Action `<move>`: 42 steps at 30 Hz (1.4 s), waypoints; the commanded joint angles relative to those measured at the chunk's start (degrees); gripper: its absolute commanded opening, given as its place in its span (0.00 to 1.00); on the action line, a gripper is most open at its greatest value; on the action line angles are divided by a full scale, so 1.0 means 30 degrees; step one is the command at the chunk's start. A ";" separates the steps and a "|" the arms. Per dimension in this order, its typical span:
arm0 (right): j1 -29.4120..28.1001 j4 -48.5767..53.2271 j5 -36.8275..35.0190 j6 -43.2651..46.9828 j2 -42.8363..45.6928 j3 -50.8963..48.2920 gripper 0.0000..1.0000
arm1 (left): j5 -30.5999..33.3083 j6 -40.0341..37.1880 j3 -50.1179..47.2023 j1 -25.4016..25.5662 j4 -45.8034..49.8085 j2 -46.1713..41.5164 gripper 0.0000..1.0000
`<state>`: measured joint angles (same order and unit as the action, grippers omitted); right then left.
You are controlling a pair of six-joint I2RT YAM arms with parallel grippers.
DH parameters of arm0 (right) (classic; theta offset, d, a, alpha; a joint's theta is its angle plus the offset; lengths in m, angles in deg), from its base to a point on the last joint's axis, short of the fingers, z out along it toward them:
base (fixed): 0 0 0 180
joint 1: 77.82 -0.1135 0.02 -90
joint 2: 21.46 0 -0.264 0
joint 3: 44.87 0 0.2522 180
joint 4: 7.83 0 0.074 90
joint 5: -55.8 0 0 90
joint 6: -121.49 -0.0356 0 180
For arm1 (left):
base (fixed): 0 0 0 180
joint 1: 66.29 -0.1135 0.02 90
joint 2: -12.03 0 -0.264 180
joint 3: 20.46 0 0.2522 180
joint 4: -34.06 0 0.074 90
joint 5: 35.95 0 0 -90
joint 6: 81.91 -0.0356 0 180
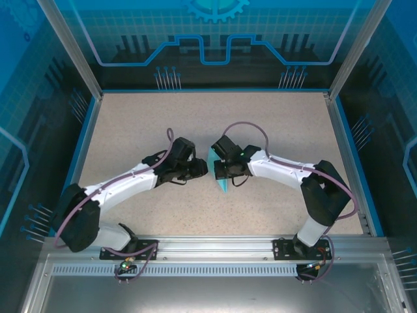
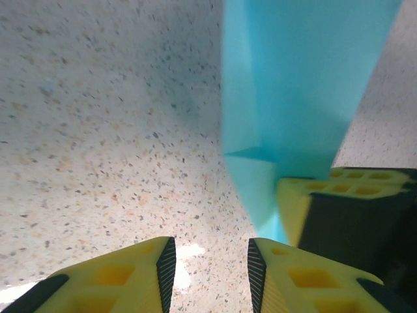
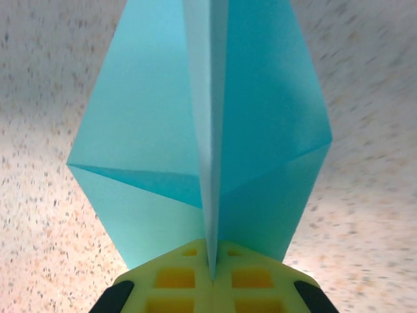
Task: Fold a paper plane with a square sheet of paper (pick it up from the middle)
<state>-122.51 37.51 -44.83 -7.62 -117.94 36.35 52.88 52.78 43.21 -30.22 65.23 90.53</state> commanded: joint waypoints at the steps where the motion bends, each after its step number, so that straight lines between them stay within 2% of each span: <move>1: 0.0399 0.3594 -0.2483 0.0455 -0.1041 0.1983 0.05 | 0.1595 0.0020 -0.0922 -0.0434 0.0057 -0.1011 0.37; 9: 0.2217 0.5700 -0.1975 0.0557 -0.5429 0.6842 0.09 | 0.1615 0.0538 -0.2849 -0.1670 -0.0204 -0.2825 0.39; 15: 0.2846 0.5955 -0.1645 0.0454 -0.7714 0.8628 0.09 | 0.1401 0.0503 -0.3466 -0.2151 -0.0151 -0.3387 0.39; 33: 0.3095 0.5809 -0.1175 0.0088 -0.9817 0.9068 0.24 | 0.0924 0.0500 -0.3535 -0.2492 -0.0402 -0.2993 0.39; 42: 0.3228 0.5128 -0.0578 -0.0332 -1.0318 0.8152 0.26 | 0.0700 0.0485 -0.3436 -0.2519 -0.0393 -0.2818 0.38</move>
<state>-113.77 53.42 -48.44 -7.25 -146.20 62.91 55.98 53.24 33.20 -37.12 65.01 81.46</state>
